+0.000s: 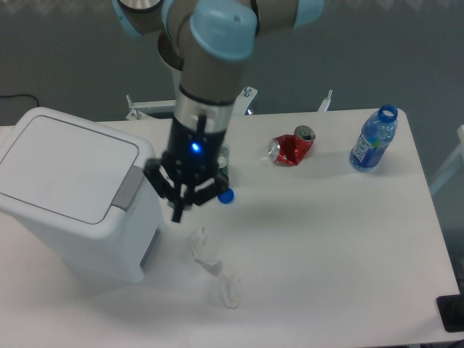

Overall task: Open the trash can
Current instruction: 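Move the open gripper over to the trash can lid's front edge, then lower the gripper fingers onto the lid's front edge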

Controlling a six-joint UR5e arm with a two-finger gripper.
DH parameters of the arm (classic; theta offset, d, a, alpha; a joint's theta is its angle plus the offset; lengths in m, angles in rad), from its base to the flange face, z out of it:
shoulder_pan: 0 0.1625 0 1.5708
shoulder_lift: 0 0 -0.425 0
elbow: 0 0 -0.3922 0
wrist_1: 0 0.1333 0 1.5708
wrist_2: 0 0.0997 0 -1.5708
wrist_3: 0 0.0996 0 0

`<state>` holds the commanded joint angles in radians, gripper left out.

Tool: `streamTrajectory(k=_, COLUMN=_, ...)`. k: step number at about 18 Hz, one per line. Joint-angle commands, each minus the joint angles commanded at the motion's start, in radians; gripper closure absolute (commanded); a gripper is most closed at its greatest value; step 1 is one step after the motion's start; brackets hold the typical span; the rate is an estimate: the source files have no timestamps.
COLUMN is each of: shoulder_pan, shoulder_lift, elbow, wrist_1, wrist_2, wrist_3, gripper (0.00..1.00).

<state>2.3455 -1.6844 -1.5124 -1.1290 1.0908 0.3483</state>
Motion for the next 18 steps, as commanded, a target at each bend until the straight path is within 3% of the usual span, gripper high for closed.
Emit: streamTrajectory(k=18, shoulder_pan=-0.032, shoulder_lift=-0.012, elbow=-0.022, wrist_1=0.009, wrist_2=0.000, wrist_3=-0.023, gripper=1.00)
